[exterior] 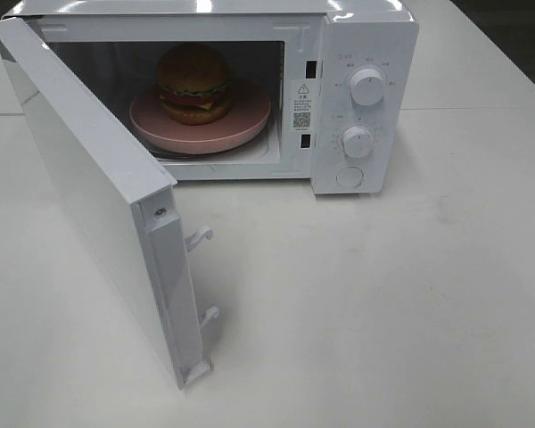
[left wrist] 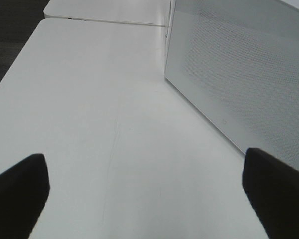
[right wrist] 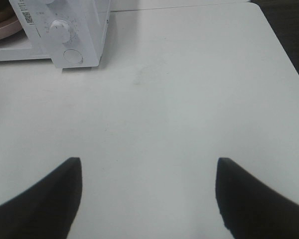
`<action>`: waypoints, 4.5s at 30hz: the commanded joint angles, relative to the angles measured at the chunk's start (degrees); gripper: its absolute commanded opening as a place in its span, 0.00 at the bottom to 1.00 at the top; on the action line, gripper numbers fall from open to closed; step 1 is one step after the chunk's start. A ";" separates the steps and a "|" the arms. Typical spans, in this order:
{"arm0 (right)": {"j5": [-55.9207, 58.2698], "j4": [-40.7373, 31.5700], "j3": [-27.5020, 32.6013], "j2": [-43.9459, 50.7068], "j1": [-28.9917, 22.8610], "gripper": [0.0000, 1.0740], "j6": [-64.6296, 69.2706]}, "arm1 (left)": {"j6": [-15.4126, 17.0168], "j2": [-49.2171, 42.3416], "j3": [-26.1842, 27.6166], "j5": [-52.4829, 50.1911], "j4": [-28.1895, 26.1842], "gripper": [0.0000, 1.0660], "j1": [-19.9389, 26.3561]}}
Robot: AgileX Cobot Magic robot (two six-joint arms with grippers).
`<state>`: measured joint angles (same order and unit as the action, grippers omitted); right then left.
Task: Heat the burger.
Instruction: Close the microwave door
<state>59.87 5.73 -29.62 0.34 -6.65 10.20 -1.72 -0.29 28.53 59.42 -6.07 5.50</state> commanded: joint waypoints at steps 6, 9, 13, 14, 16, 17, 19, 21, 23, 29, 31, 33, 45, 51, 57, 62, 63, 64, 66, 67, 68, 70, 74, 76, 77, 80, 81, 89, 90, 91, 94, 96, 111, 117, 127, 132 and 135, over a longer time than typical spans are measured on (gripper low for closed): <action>-0.34 0.11 0.06 1.49 0.34 0.67 0.23 | 0.06 -1.20 -0.06 -0.17 -0.40 0.92 0.06; -0.34 0.11 0.06 1.49 0.34 0.67 0.23 | 0.06 -1.20 -0.06 -0.17 -0.34 0.92 0.06; -0.34 0.11 0.06 1.49 0.34 0.67 0.23 | 0.06 -1.20 -0.06 -0.23 -0.46 0.92 0.06; -0.34 0.11 0.06 1.49 0.34 0.67 0.23 | 0.11 -1.20 -0.06 -0.23 -0.52 0.92 0.06; -0.34 0.11 0.06 1.49 0.34 0.67 0.23 | 0.11 -1.20 -0.06 -0.29 -0.52 0.92 0.06; -0.34 0.11 0.06 1.49 0.34 0.67 0.23 | 0.11 -1.20 -0.06 -0.29 -0.52 0.92 0.06; -0.34 0.11 0.06 1.49 0.34 0.67 0.23 | 0.06 -0.06 0.92 -0.86 0.17 0.92 0.06; -0.34 0.11 0.06 1.49 0.34 0.67 0.23 | 0.06 0.40 1.32 -1.26 0.23 0.92 0.06; -0.34 0.11 0.06 1.49 0.34 0.67 0.23 | 0.06 2.06 2.01 -2.92 0.40 0.91 0.06; -0.34 0.11 0.06 1.49 0.34 0.67 0.23 | 0.06 8.02 1.72 -9.00 0.46 0.66 0.06; -0.34 0.11 0.06 1.49 0.34 0.67 0.23 | 0.06 10.49 1.43 -10.54 0.46 0.51 0.06; -0.34 0.11 0.06 1.49 0.34 0.67 0.23 | 0.06 12.78 1.03 -12.32 0.46 0.36 0.06; -0.34 0.11 0.06 1.49 0.34 0.67 0.23 | -0.11 28.71 -6.07 -37.93 0.17 0.00 0.06; -0.34 0.11 0.06 1.49 0.34 0.67 0.23 | -0.17 34.38 -11.40 -54.72 -0.92 0.00 0.06; -0.34 0.11 0.06 1.49 0.34 0.67 0.23 | -0.17 39.25 -15.47 -66.46 -0.92 0.00 0.06; -0.34 0.11 0.06 1.49 0.34 0.67 0.23 | 0.46 44.40 -16.79 -73.85 -0.46 0.00 0.06; -0.34 0.11 0.06 1.49 0.34 0.67 0.23 | 0.80 46.58 -16.79 -76.55 0.40 0.00 0.00; -0.34 0.11 0.06 1.49 0.34 0.67 0.23 | 1.43 47.78 -16.79 -78.04 1.15 0.00 0.00; -0.34 0.11 0.06 1.49 0.34 0.67 0.23 | 3.90 50.31 -16.79 -80.73 3.72 0.00 0.00; -0.34 0.11 0.06 1.49 0.34 0.67 0.23 | 5.39 51.28 -16.79 -81.65 5.39 0.00 0.00; -0.34 0.11 0.06 1.49 0.34 0.67 0.23 | 5.39 51.28 -16.79 -81.65 5.39 0.00 0.00; -0.34 0.11 0.06 1.49 0.34 0.67 0.23 | 12.09 54.77 -16.79 -84.51 13.12 0.00 0.00; -0.34 0.11 0.06 1.49 0.34 0.67 0.23 | 20.34 58.96 -16.79 -89.15 23.20 0.00 0.00; -0.34 0.11 0.06 1.49 0.34 0.67 0.23 | 22.00 60.05 -16.79 -90.36 25.27 0.00 0.00; -0.34 0.11 0.06 1.49 0.34 0.67 0.23 | 24.52 61.99 -16.79 -92.70 28.48 0.00 0.00; -0.34 0.11 0.06 1.49 0.34 0.67 0.23 | 27.27 65.03 -16.67 -95.91 32.20 0.00 -0.34; -0.34 0.11 0.06 1.49 0.34 0.67 0.23 | 27.27 65.03 -16.67 -95.91 32.20 0.00 -0.34; -0.34 0.11 0.06 1.49 0.34 0.67 0.23 | 23.78 71.33 -14.50 -97.29 29.74 0.00 -10.26; -0.34 0.11 0.06 1.49 0.34 0.67 0.23 | 21.66 72.94 -14.15 -97.35 25.90 0.00 -13.29; -0.34 0.11 0.06 1.49 0.34 0.67 0.23 | 19.37 74.37 -14.09 -97.63 22.46 0.00 -15.81; -0.34 0.11 0.06 1.49 0.34 0.67 0.23 | 15.99 76.20 -14.09 -98.78 17.42 0.00 -19.71; -0.34 0.11 0.06 1.49 0.34 0.67 0.23 | 13.81 77.46 -13.81 -99.06 13.24 0.00 -22.46; -0.34 0.11 0.06 1.49 0.34 0.67 0.23 | 4.24 85.89 -5.39 -98.66 -4.30 0.00 -37.64; -0.34 0.11 0.06 1.49 0.34 0.67 0.23 | 3.90 90.41 0.00 -98.49 -7.39 0.00 -41.65; -0.34 0.11 0.06 1.49 0.34 0.67 0.23 | 2.23 96.60 9.05 -94.31 -11.80 0.00 -45.32; -0.34 0.11 0.06 1.49 0.34 0.67 0.23 | -0.57 100.15 15.36 -90.76 -15.24 0.00 -46.07; -0.34 0.11 0.06 1.49 0.34 0.67 0.23 | -1.66 102.10 18.91 -89.15 -17.19 0.00 -46.35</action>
<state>59.87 5.73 -29.62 0.34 -6.65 10.20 -2.86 101.81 46.75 -30.14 -22.29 -40.51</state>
